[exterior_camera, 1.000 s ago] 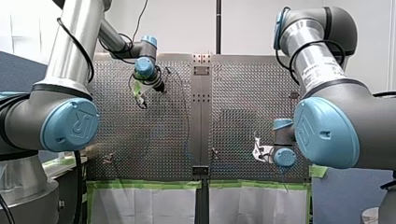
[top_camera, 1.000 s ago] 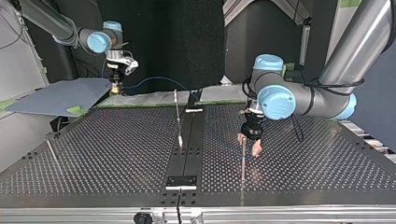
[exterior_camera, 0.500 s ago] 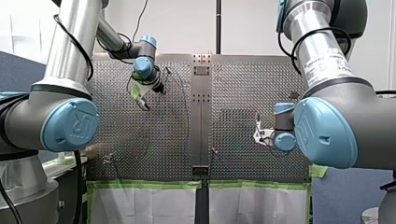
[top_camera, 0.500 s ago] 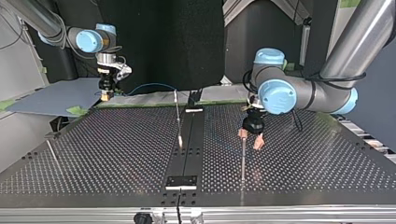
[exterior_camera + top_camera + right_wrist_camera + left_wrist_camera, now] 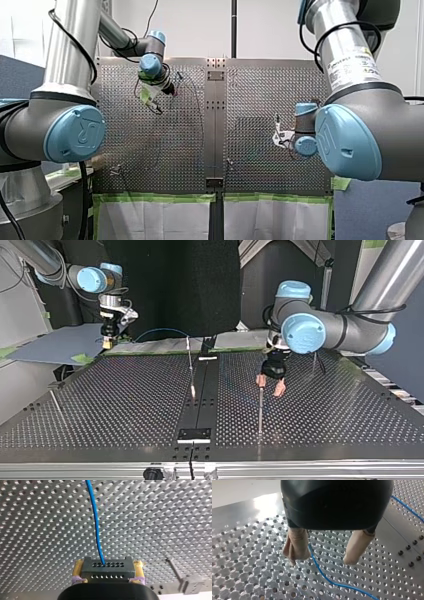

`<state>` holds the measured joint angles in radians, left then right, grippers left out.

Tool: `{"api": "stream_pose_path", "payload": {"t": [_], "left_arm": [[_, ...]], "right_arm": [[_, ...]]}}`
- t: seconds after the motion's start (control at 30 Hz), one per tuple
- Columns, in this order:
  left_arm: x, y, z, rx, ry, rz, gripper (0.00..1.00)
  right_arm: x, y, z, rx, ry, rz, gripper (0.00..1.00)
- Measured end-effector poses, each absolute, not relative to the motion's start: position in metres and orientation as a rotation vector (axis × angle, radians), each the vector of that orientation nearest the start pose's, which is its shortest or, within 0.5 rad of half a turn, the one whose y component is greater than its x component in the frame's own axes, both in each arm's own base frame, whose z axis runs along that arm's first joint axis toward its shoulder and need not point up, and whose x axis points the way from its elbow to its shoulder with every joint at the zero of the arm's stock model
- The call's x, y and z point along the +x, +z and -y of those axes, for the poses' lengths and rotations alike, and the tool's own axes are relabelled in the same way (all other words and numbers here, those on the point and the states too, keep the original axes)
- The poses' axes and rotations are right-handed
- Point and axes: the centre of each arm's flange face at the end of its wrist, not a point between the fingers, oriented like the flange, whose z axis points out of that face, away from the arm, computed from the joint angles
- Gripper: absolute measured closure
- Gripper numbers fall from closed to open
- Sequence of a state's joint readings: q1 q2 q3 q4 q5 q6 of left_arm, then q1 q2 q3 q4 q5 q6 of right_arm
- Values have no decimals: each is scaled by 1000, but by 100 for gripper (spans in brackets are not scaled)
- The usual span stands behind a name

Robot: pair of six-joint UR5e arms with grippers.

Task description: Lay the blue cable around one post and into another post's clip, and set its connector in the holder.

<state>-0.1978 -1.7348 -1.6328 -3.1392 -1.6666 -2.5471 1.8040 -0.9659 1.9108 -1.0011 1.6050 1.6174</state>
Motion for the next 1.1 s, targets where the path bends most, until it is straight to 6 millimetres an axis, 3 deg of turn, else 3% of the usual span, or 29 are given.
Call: {"api": "stream_pose_path", "payload": {"t": [0.27,0.53,0.8,1.1], "left_arm": [[473,370,225,-814,-811,-1654,0],[441,368,224,-868,-820,-1656,0],[412,369,233,-790,-821,-1679,0],[384,342,252,-707,-769,-1739,0]], "right_arm": [[267,64,523,1325,1382,1129,100],[277,31,512,1384,1367,1146,100],[286,28,509,1394,1390,1136,100],[301,35,513,1407,1406,1104,100]]}}
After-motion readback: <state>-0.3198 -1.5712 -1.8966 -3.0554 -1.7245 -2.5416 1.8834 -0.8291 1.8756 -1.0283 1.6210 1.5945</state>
